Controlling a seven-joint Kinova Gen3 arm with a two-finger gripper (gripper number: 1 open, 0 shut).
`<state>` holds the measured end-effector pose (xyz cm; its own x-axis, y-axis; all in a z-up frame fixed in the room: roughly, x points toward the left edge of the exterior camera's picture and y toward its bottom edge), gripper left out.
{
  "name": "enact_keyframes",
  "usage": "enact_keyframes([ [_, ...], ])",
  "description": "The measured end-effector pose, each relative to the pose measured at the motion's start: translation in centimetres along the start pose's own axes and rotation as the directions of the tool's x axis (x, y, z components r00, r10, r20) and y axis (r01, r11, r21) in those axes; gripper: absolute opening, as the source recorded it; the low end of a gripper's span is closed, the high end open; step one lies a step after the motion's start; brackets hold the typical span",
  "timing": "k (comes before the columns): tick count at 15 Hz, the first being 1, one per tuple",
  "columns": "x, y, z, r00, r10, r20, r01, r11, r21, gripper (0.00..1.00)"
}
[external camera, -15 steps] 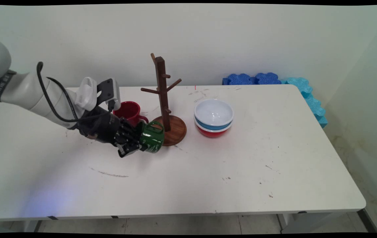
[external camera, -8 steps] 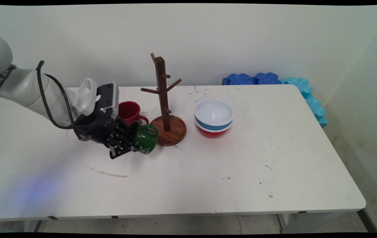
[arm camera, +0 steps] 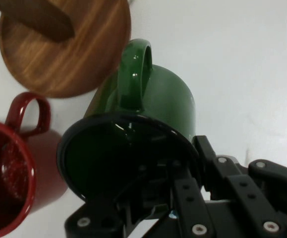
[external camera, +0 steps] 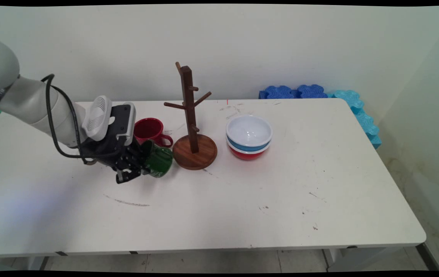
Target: Place the picked object on the table
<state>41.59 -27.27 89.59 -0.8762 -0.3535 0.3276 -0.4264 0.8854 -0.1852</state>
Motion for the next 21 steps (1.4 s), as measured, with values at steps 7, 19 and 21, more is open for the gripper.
enact_keyframes([
  [7, -1.4, -0.6, 1.0, 0.993, 0.089, 0.082, -0.092, 0.995, 0.026, 0.0],
  [19, -3.7, -0.4, 2.5, 0.968, 0.18, 0.175, -0.187, 0.982, 0.025, 0.0],
  [21, -4.0, -0.4, 2.7, 0.964, 0.191, 0.185, -0.199, 0.98, 0.024, 0.0],
])
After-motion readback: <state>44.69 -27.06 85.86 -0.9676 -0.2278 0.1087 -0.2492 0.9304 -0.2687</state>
